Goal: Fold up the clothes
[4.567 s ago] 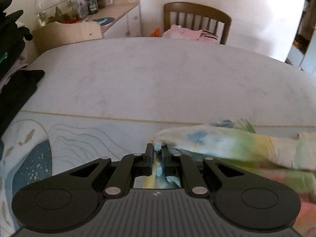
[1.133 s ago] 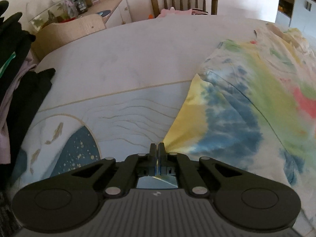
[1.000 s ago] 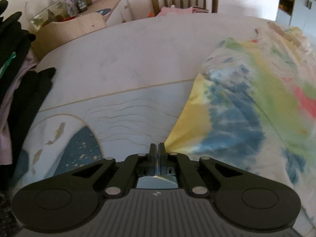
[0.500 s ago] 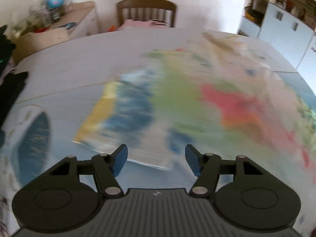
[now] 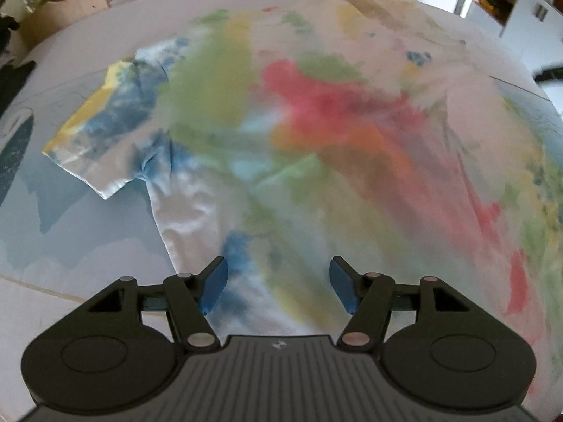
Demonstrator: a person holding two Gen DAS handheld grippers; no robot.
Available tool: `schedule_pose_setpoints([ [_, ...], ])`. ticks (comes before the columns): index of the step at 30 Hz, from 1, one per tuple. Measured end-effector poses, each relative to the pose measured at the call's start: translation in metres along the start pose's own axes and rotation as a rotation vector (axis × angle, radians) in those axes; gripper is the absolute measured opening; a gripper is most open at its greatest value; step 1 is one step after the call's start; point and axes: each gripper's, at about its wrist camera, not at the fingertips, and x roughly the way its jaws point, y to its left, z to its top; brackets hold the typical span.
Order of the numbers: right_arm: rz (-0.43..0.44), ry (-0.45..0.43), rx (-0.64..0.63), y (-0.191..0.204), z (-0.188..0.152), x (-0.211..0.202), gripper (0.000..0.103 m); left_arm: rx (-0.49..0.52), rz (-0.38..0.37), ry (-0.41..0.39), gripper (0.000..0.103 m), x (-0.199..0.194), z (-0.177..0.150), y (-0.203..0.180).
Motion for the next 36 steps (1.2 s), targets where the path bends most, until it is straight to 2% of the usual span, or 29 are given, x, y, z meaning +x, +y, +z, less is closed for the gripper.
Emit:
schedule_pose_setpoints([
  [4, 0.004, 0.015, 0.015, -0.013, 0.043, 0.044, 0.103, -0.044, 0.021, 0.017, 0.067, 0.001, 0.006, -0.001],
  [8, 0.026, 0.046, 0.052, -0.016, 0.069, 0.088, 0.103, -0.081, 0.037, 0.032, 0.070, 0.003, 0.010, 0.000],
  [17, 0.015, 0.050, 0.031, -0.001, 0.113, 0.149, 0.103, -0.108, 0.052, 0.058, 0.073, 0.006, 0.015, -0.001],
  [25, 0.043, 0.030, 0.009, 0.012, 0.117, 0.149, 0.103, -0.130, 0.060, 0.068, 0.077, 0.007, 0.016, 0.001],
  [28, 0.022, 0.015, 0.005, 0.011, 0.112, 0.143, 0.103, -0.128, 0.060, 0.069, 0.077, 0.007, 0.016, 0.002],
  [30, -0.011, 0.005, 0.040, 0.000, 0.107, 0.137, 0.103, -0.126, 0.059, 0.069, 0.077, 0.007, 0.016, 0.003],
  [36, -0.011, 0.054, 0.160, -0.039, 0.082, 0.125, 0.103, -0.123, 0.056, 0.069, 0.077, 0.007, 0.015, 0.006],
])
